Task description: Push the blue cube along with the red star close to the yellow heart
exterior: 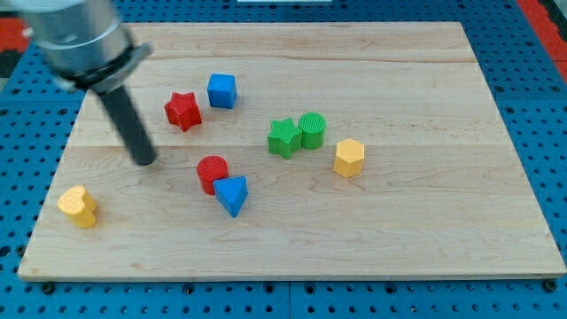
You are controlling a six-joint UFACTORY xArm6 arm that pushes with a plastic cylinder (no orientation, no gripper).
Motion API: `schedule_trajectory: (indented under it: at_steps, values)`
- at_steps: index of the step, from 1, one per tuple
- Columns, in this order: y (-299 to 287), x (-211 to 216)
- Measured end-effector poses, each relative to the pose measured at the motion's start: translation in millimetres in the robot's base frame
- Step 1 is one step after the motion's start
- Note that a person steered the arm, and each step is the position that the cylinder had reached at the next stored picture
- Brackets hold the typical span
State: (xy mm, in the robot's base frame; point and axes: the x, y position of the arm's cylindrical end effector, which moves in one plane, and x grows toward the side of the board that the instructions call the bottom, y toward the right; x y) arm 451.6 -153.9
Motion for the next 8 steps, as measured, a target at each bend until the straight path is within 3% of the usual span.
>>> schedule_trajectory:
  at_steps: [2, 3, 4, 7, 8]
  values:
    - [102.4, -88.2]
    - [111.3, -125.0]
    - [91.2, -128.4]
    - [18.1, -69.4]
    - [2.2, -19.3]
